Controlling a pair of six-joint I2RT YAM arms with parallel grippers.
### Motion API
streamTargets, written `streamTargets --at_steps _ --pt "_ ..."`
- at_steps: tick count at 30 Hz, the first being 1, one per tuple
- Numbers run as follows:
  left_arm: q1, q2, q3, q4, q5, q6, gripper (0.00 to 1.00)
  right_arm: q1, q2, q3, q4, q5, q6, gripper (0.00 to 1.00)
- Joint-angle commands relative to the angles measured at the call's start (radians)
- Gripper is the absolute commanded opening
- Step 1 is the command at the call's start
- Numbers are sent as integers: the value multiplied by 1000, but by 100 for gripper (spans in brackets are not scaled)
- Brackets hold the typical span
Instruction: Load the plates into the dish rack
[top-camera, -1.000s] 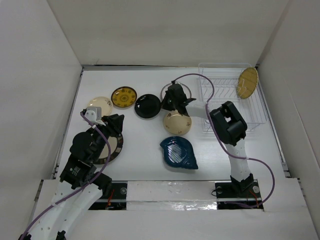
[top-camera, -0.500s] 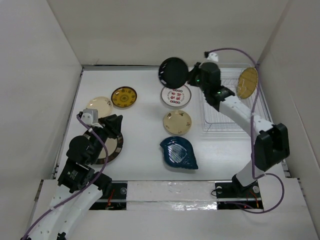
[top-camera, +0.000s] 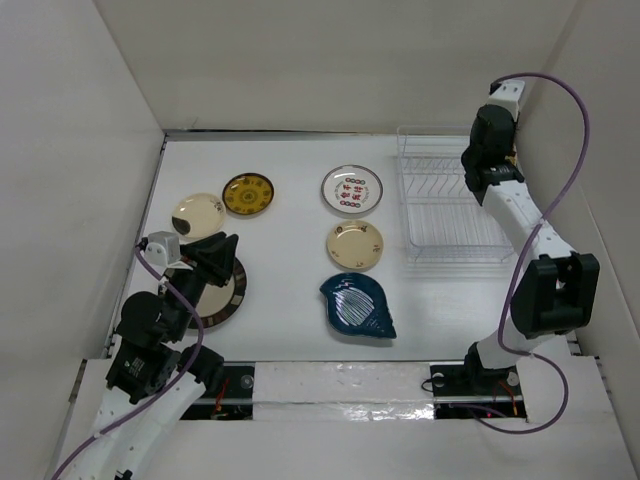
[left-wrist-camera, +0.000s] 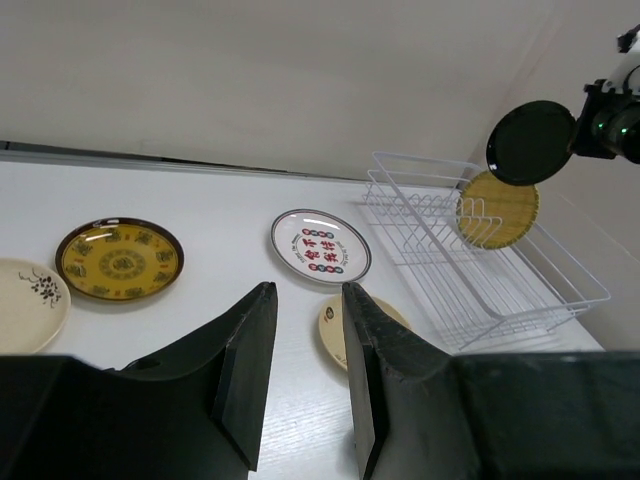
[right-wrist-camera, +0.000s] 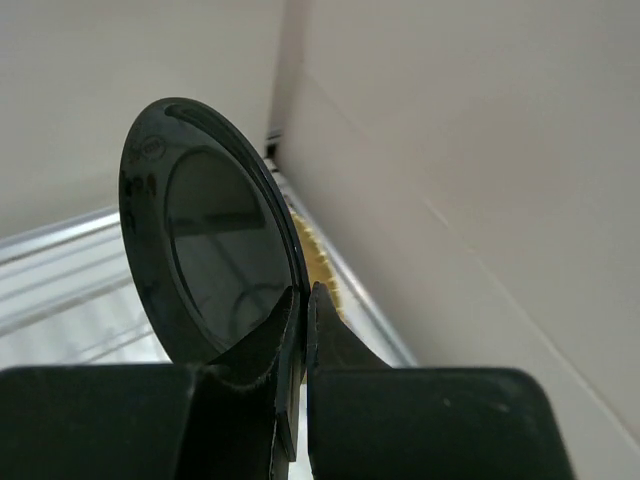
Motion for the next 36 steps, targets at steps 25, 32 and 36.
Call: streamTargets --at_steps 25,32,36 --pt "-17 22 -8 37 -11 -2 30 -117 179 84 149 15 -208 0" --pt "-17 15 -8 34 -19 -2 30 -127 198 61 118 -39 -183 0" --pt "-17 19 -8 36 -13 -3 30 -127 233 29 104 -54 -137 0"
